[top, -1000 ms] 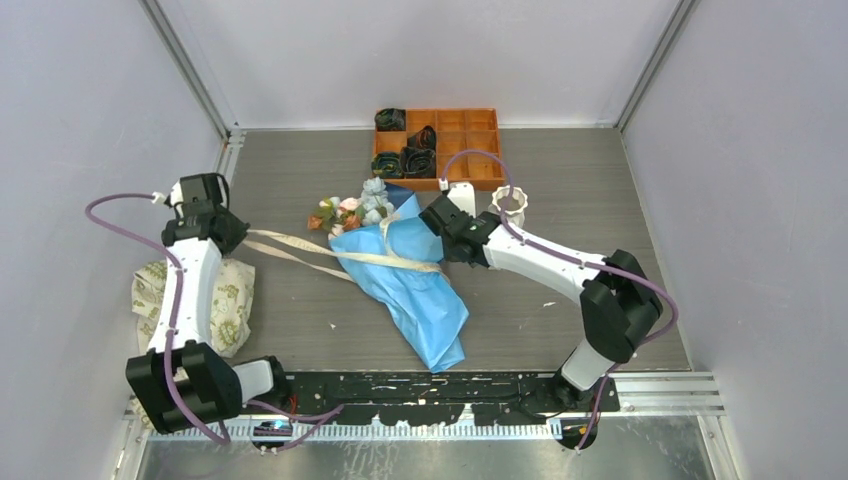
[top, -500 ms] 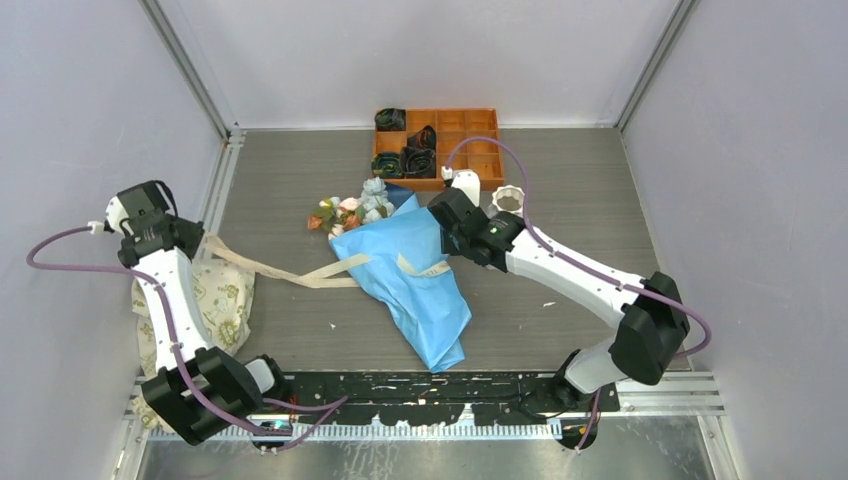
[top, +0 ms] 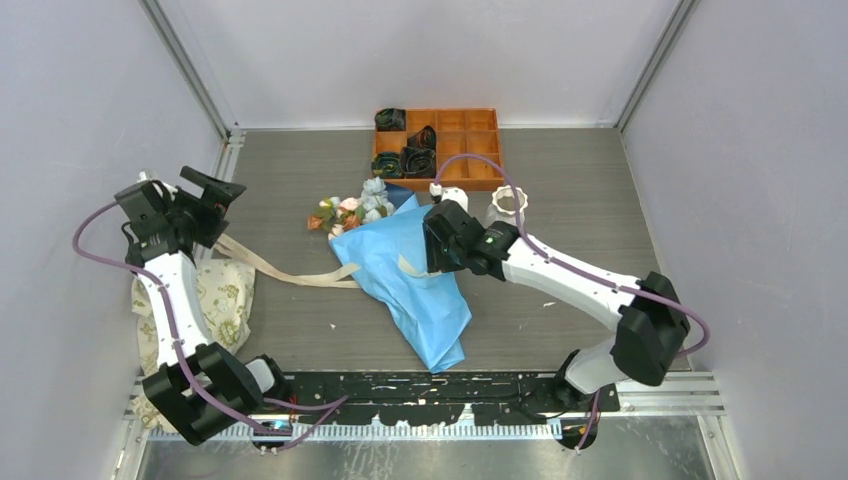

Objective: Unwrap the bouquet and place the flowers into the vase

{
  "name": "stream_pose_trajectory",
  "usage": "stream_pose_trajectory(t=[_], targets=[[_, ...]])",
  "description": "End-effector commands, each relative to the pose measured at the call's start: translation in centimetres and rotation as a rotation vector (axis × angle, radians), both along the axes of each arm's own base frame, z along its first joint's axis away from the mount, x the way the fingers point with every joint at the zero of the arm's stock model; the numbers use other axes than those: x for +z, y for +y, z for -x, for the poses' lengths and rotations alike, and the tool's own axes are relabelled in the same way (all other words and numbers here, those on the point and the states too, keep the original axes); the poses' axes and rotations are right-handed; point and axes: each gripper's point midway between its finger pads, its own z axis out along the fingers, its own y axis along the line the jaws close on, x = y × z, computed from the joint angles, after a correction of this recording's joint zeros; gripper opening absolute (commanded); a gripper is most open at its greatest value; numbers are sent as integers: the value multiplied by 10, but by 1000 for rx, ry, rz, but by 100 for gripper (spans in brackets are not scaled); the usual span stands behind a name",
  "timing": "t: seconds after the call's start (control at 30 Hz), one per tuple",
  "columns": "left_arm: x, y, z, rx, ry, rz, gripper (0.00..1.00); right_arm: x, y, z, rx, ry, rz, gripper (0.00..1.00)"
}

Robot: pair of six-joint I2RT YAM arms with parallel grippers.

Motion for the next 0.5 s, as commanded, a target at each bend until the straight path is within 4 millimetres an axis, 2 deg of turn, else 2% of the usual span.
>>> stream_pose_trajectory(t=[0.0,0.13,0.27,0.33,0.47], targets=[[76,-43,-6,-237,-335,-9,100,30,-16,16,-19,-49,-83,52],[104,-56,0,-274,-384,-39,100,15,-33,35,-8,1,-37,55],[124,-73,9,-304,-424,-77,100,-5,-37,54,7,61,-42,55],[128,-77,13,-301,-430,-91,100,-13,-34,60,11,86,-66,55],[124,-81,18,-312,-408,-86,100,-31,-31,65,-3,120,-89,55]])
